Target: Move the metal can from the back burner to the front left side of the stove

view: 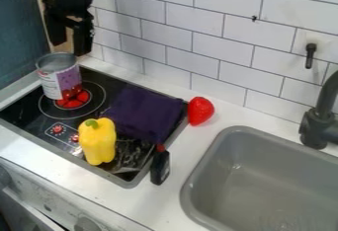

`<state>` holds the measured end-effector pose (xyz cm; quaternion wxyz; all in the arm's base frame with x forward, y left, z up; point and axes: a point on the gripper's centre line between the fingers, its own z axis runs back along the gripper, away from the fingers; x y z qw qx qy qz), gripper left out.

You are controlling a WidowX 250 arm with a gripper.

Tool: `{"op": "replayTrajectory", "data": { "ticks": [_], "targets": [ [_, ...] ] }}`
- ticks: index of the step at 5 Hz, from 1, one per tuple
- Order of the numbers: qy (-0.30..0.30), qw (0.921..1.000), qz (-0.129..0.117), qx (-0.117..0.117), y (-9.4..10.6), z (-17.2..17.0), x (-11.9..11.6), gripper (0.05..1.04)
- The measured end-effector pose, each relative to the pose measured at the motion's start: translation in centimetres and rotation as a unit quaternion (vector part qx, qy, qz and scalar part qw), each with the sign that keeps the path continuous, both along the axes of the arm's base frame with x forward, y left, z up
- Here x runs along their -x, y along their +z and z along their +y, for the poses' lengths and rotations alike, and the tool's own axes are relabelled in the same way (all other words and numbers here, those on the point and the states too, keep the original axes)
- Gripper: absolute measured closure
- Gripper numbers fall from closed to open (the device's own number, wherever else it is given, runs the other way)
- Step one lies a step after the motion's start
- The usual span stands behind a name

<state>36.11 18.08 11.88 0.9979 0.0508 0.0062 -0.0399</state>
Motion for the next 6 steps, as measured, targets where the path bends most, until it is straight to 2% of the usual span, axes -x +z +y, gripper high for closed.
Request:
{"op": "replayTrajectory", "data": {
  "ticks": [1,2,3,5,6],
  "targets": [
    [0.013,0.9997,-0.022,0.001,0.3,1.3,-0.8,0.081],
    [0.025,0.9992,-0.028,0.013,-0.5,1.5,-1.9,0.081],
    [0.026,0.9991,-0.025,0.021,-0.7,1.8,-2.8,0.081],
    [0.038,0.9992,-0.013,0.008,-2.6,2.9,-3.8,0.081],
    [0.047,0.9988,-0.009,0.005,-3.4,3.5,-3.3,0.081]
  ]
}}
